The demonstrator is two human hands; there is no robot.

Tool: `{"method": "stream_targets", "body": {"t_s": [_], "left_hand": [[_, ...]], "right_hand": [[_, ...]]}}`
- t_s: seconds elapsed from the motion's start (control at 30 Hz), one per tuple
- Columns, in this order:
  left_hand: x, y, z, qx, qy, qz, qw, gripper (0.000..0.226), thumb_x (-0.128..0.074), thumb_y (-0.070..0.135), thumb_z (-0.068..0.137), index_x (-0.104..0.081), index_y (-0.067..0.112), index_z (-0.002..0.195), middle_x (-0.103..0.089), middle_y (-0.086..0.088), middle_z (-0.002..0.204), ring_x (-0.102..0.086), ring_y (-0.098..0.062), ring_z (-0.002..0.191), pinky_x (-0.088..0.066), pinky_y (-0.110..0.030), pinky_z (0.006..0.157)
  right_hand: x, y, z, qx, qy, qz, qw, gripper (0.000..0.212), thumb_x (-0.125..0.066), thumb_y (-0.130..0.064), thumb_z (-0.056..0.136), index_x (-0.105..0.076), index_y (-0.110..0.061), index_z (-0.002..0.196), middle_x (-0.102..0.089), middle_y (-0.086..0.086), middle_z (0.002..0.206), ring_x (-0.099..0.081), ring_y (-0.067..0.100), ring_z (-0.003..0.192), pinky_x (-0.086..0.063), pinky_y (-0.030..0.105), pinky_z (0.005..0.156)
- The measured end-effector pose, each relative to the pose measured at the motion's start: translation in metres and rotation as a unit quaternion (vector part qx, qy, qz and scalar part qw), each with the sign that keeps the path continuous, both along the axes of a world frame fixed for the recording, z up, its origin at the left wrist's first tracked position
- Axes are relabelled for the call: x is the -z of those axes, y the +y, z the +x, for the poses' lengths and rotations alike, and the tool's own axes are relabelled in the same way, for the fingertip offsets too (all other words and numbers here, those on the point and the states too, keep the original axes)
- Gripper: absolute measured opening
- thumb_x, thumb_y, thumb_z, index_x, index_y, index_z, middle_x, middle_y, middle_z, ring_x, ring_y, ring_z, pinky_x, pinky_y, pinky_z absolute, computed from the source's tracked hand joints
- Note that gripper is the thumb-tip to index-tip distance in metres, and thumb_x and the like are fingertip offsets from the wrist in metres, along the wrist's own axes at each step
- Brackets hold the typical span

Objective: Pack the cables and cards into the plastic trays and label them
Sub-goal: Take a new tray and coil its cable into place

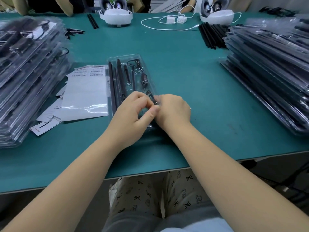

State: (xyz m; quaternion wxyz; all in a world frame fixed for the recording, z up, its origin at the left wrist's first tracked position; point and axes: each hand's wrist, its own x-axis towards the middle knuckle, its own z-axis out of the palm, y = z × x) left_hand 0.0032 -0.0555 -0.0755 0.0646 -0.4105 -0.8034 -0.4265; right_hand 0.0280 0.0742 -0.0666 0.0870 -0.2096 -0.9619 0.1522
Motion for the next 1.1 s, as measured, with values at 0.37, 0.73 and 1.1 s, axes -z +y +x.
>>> {"method": "stream_targets", "body": {"t_s": [0.37,0.73,1.1], "left_hand": [[-0.001,-0.014,-0.005,-0.058,0.052,-0.347,0.935,0.091,-0.012,0.082,0.078,-0.007,0.03,0.152,-0.006,0.014,0.159,-0.007,-0.016,0.147,-0.004,-0.04,0.118],[0.002,-0.012,-0.009,-0.052,0.073,-0.407,0.909,0.089,-0.006,0.077,0.075,0.0,0.032,0.152,0.002,0.017,0.158,0.001,-0.016,0.147,0.0,-0.041,0.119],[0.001,-0.013,-0.011,-0.049,0.061,-0.396,0.915,0.089,0.009,0.086,0.067,0.003,0.048,0.147,0.002,0.022,0.157,0.0,-0.014,0.147,0.001,-0.041,0.117]], "right_hand": [[0.011,0.01,0.005,-0.064,-0.026,-0.021,0.997,0.047,-0.023,-0.049,0.1,-0.064,-0.032,0.114,-0.031,-0.002,0.086,-0.027,0.022,0.09,-0.025,0.039,0.087],[0.014,0.039,0.025,-0.094,0.087,-0.278,0.952,0.022,-0.079,-0.034,0.074,-0.075,-0.031,0.095,-0.062,-0.019,0.082,-0.055,-0.006,0.079,-0.039,0.008,0.07],[0.002,0.05,0.034,-0.189,-0.024,-0.225,0.956,0.03,-0.056,-0.017,0.094,-0.065,-0.024,0.122,-0.055,-0.011,0.116,-0.049,0.009,0.116,-0.033,0.026,0.106]]}}
